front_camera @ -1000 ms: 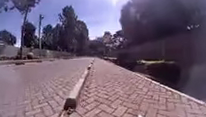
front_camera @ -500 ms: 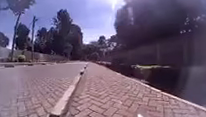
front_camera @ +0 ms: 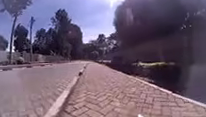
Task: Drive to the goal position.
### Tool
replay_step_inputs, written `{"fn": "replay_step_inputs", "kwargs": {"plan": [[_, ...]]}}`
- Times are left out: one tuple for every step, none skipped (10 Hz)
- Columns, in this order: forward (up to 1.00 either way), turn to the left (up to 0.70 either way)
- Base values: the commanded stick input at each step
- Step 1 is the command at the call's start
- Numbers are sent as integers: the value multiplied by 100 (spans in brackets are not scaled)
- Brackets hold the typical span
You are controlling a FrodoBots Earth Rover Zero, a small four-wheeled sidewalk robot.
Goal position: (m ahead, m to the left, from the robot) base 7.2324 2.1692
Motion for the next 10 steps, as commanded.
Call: {"fn": "replay_step_inputs", "kwargs": {"plan": [[70, 0], [70, 0], [70, 0], [70, 0], [70, 0], [70, 0], [70, 0], [70, 0], [70, 0], [70, 0]]}}
